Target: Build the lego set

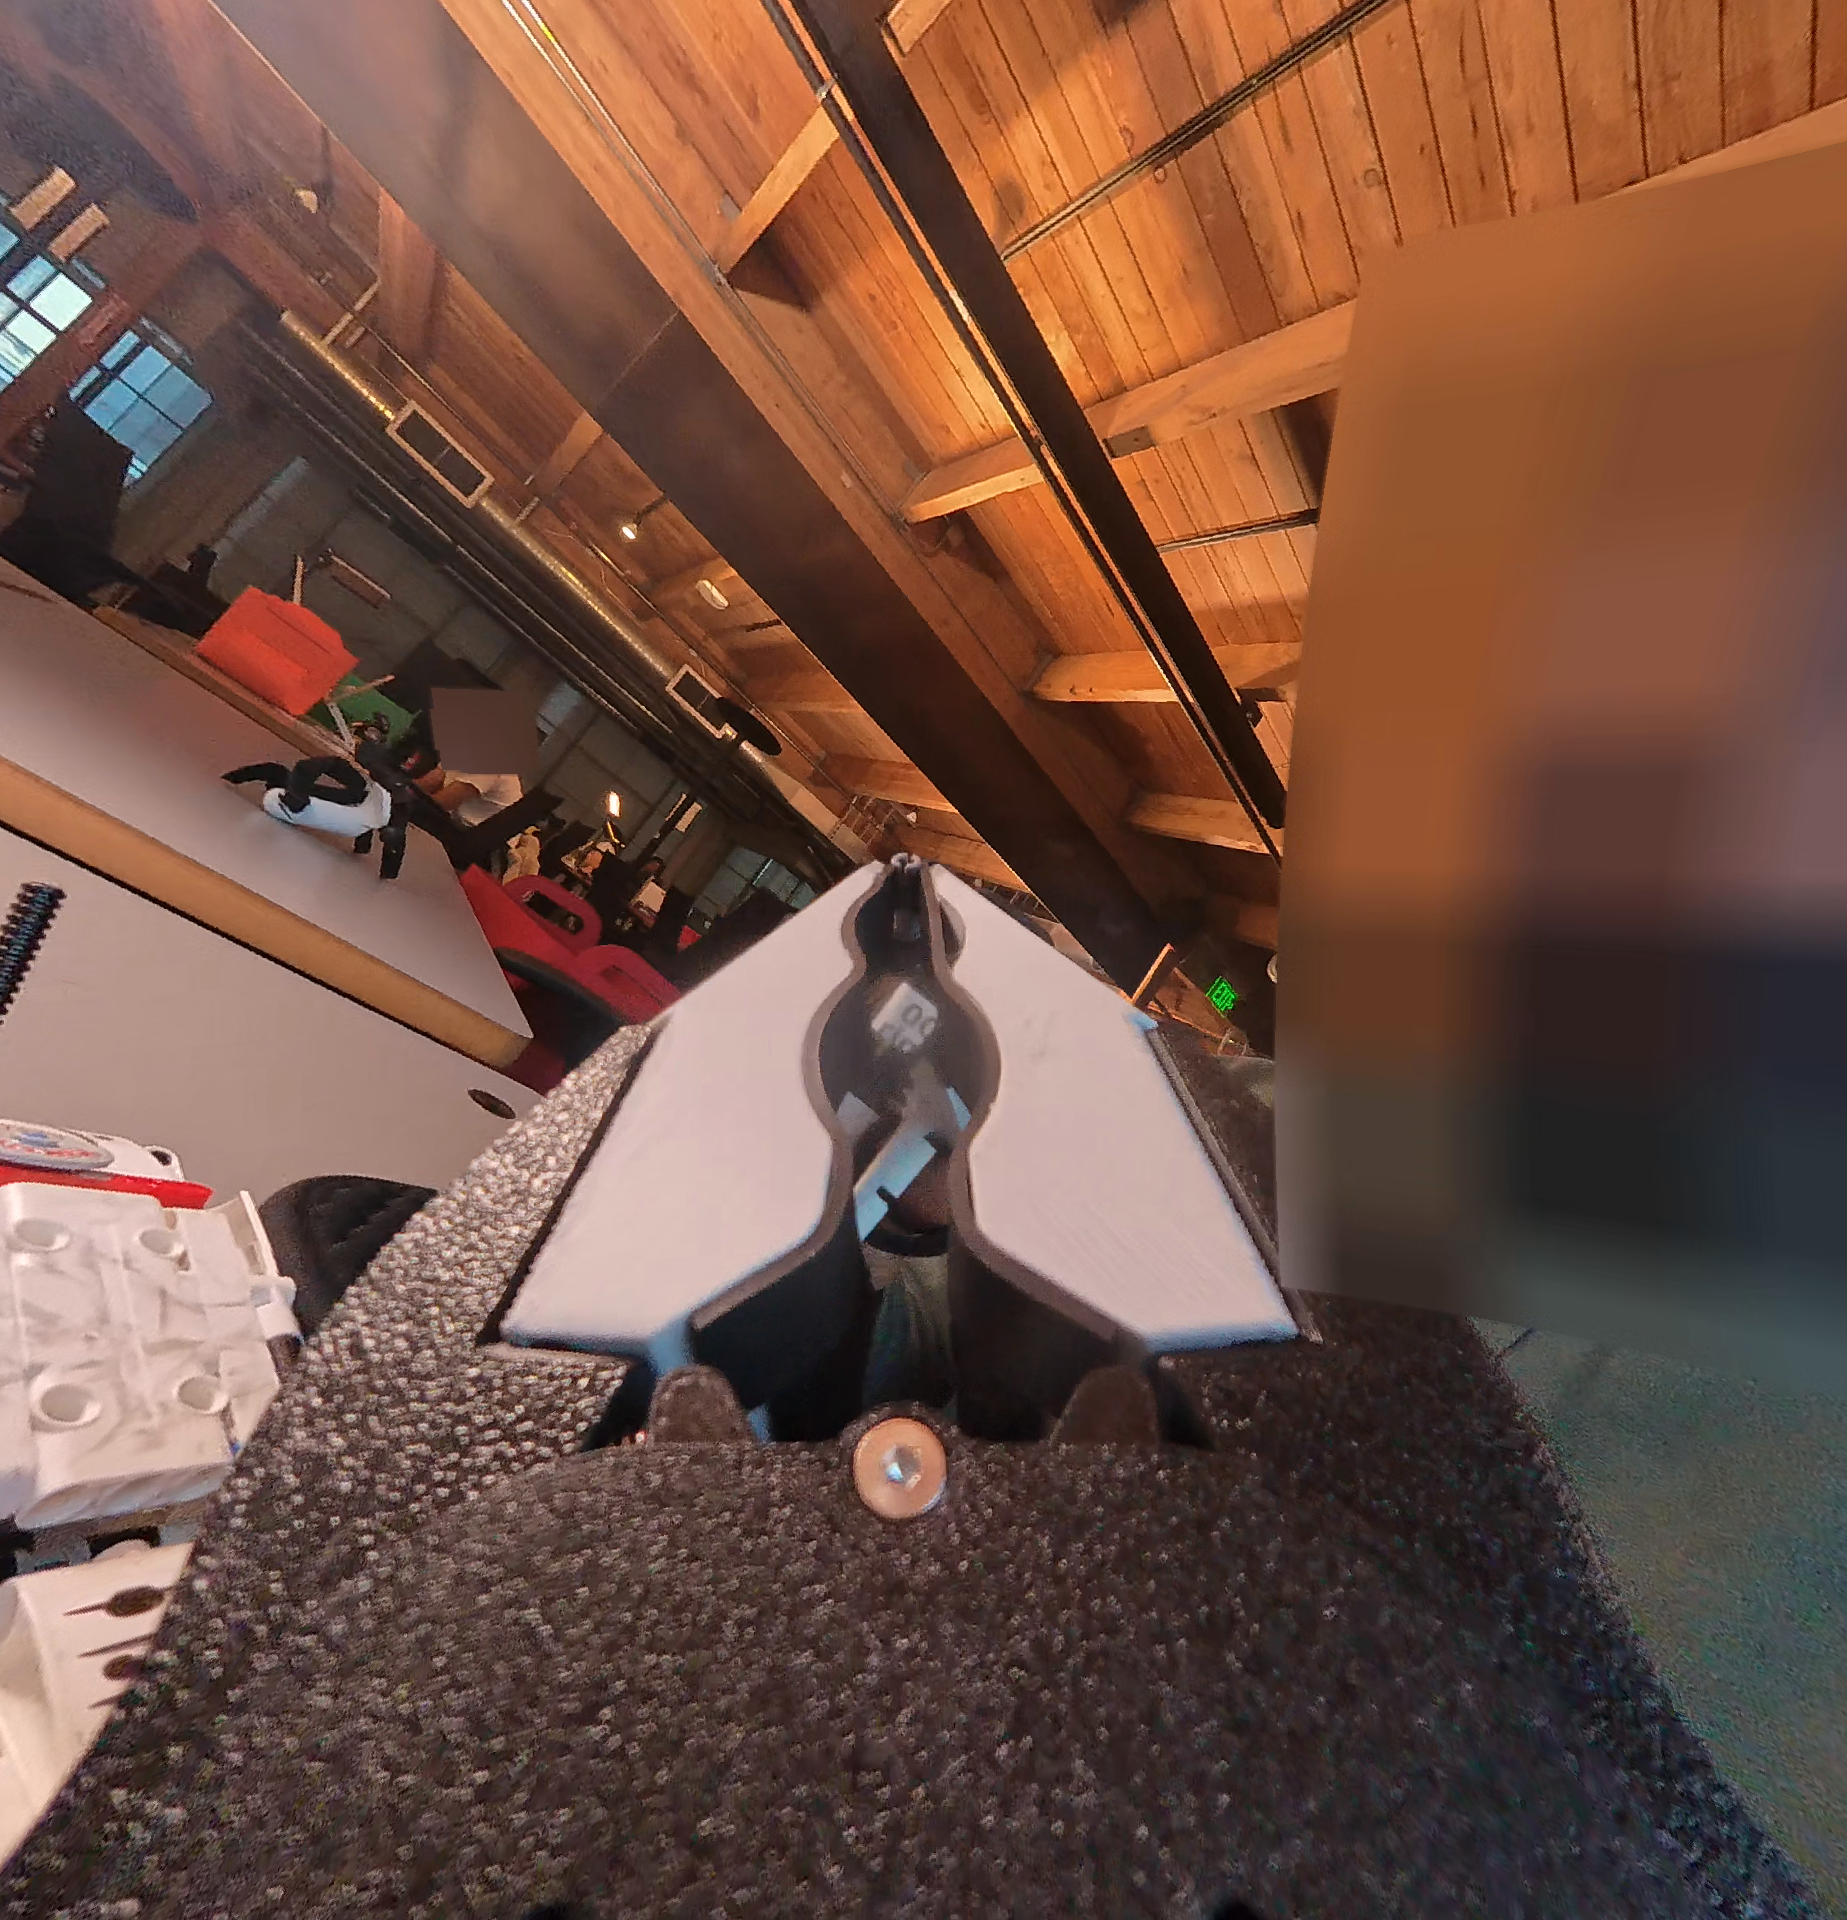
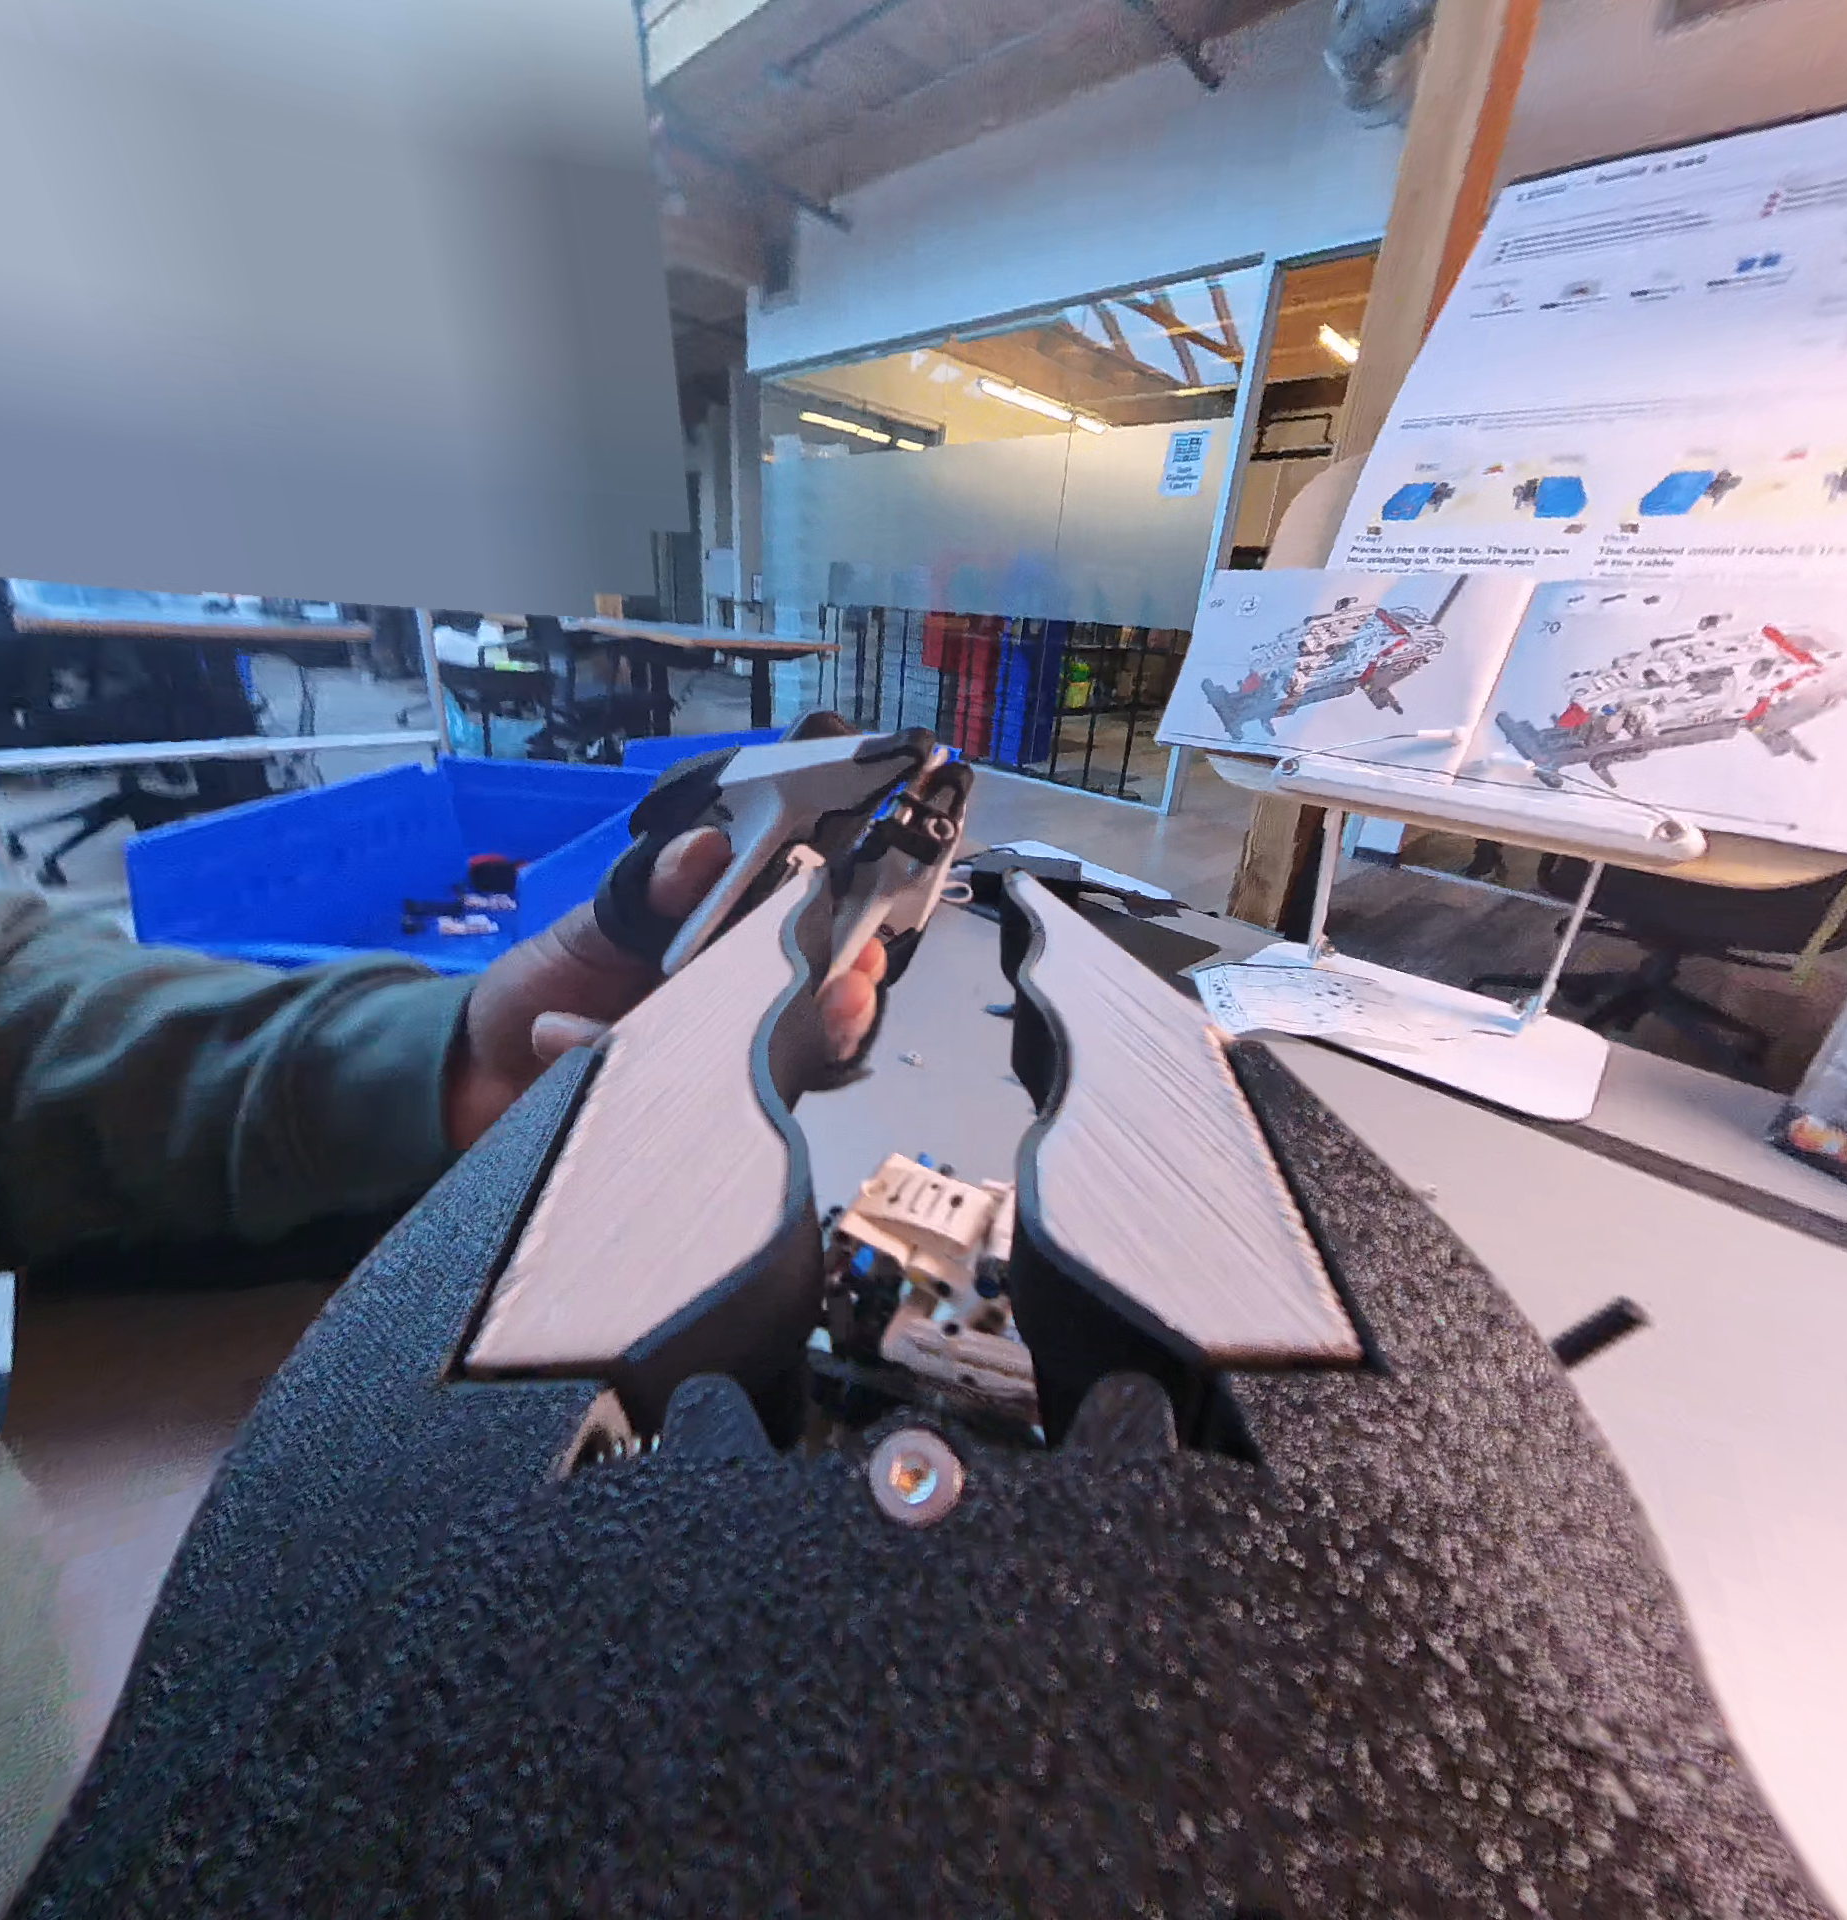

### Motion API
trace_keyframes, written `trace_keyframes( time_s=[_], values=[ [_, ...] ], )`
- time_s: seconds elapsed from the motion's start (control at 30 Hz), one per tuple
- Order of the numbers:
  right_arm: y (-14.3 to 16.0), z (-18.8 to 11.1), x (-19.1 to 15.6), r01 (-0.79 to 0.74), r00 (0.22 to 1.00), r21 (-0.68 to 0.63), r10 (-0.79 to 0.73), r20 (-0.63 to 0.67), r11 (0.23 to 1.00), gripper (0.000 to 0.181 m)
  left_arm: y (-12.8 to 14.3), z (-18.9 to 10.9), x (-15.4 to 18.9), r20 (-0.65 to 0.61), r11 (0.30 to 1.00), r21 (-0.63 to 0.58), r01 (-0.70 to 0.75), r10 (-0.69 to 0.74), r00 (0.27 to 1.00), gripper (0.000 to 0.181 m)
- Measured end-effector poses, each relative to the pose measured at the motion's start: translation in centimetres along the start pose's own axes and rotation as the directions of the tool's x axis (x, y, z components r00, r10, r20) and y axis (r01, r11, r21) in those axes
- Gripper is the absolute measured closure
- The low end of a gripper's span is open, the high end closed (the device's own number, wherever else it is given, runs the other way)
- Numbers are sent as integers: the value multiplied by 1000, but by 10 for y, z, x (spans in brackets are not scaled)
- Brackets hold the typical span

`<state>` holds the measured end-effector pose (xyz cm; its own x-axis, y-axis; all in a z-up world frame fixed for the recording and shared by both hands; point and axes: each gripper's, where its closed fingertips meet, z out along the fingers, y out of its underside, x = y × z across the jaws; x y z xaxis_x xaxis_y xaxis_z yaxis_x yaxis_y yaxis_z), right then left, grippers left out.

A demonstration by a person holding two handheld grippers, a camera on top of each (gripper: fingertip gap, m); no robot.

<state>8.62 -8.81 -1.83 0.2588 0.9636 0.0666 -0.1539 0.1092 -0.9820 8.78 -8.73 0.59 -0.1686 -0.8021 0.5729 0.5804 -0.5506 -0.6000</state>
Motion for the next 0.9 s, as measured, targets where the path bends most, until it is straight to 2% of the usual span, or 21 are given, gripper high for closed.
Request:
trace_keyframes(
  time_s=[0.03, 0.13, 0.27, 0.33, 0.4, 0.47, 0.53, 0.6, 0.63, 0.67, 0.83, 0.9],
  values=[
    [-1, 3, -2, -26, 1000, 19, 26, -16, 999, 151, 0, 1, 0, 3, 1000, 1, -13, 13, 1000, 177],
    [-8, 10, -3, -43, 997, 64, 47, -54, 997, 159, 2, 2, 2, 7, 999, -1, -48, 48, 999, 178],
    [-8, 12, 0, -39, 999, 37, 40, -35, 999, 166, 0, 0, 3, 27, 996, -6, -88, 88, 996, 178],
    [-5, 11, 2, 16, 1000, 4, -16, -25, 1000, 166, 2, -1, -1, 56, 992, -34, -122, 124, 991, 178],
    [0, 9, 7, 166, 986, -64, -167, -11, 984, 166, 6, -4, -11, 136, 977, -107, -183, 196, 971, 175],
    [3, 4, 15, 403, 914, -140, -407, -1, 905, 166, 10, -6, -20, 207, 956, -189, -223, 260, 943, 173],
    [6, 1, 18, 619, 781, -195, -623, 50, 761, 166, 13, -7, -27, 253, 943, -241, -230, 290, 923, 170],
    [15, -1, 16, 767, 636, -218, -760, 132, 604, 166, 15, -6, -28, 260, 946, -244, -214, 276, 925, 170],
    [18, -2, 16, 802, 591, -220, -791, 159, 555, 166, 17, -6, -29, 258, 947, -251, -200, 264, 929, 173],
    [19, -2, 16, 821, 565, -213, -806, 175, 530, 166, 19, -7, -31, 265, 946, -263, -190, 260, 928, 177],
    [19, -4, 19, 855, 514, -200, -836, 193, 479, 166, 22, -7, -33, 267, 945, -279, -168, 244, 932, 175],
    [18, -4, 18, 858, 509, -191, -838, 197, 477, 166, 23, -6, -31, 254, 949, -275, -157, 229, 940, 175]
  ],
)
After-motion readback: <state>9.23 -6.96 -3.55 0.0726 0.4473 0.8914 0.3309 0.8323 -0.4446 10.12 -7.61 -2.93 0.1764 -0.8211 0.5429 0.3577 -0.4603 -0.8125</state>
